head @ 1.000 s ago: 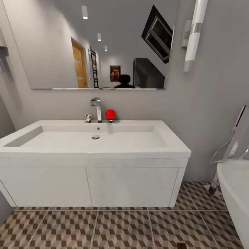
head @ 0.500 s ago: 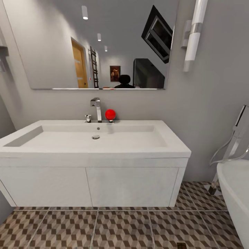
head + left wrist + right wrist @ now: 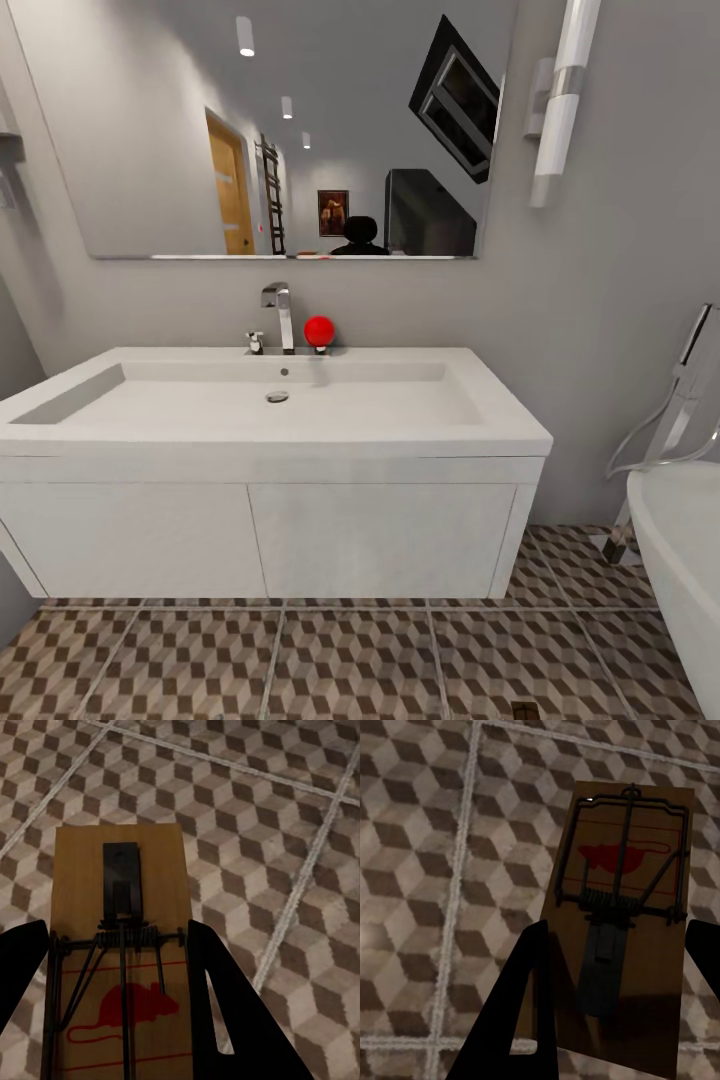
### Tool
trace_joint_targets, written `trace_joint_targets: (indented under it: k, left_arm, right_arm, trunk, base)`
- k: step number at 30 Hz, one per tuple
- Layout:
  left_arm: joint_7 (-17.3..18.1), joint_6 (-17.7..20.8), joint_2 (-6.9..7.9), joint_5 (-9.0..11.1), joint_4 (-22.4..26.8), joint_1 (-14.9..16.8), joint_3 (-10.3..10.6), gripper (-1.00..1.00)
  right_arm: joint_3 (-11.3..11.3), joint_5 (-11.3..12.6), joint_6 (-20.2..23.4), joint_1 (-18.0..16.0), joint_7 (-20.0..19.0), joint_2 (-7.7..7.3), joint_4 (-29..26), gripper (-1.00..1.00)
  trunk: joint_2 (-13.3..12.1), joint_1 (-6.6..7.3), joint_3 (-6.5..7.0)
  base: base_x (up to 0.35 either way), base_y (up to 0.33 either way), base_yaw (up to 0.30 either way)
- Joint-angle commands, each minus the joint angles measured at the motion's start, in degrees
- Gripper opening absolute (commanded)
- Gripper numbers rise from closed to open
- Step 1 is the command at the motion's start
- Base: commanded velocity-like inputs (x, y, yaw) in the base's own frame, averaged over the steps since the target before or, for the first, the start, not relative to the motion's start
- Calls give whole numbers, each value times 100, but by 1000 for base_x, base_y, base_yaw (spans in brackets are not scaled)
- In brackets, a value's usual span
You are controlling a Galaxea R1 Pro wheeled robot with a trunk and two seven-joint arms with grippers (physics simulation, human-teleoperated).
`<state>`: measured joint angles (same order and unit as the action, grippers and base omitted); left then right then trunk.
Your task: Take the four mousetraps from the cabinet in the bathroom and place them on the bathroom floor. Make sure all four end up on the same floor surface, and ensure that at least two of them are either under or directly next to the same bathroom sink.
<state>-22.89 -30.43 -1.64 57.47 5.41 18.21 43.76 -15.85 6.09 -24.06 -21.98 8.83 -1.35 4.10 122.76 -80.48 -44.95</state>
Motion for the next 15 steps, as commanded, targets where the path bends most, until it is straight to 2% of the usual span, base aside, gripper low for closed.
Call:
trace_joint_targets:
  k: [1, 8, 15]
  left_arm:
    - [-44, -4, 1, 16, 4, 4, 52, -100]
    - [-39, -3, 18, 10, 4, 4, 64, -100]
    - [-48, -6, 14, 10, 4, 1, 63, -100]
  right_arm:
    - [-50, 59, -37, -8, -5, 3, 21, -100]
    - [-50, 59, -37, -8, -5, 3, 21, -100]
    - [-50, 66, -37, -8, -5, 3, 21, -100]
  trunk:
    - [3, 1, -6]
    - [3, 1, -6]
    - [3, 1, -6]
  base:
    - [63, 5, 0]
    - [206, 20, 0]
    - [15, 16, 0]
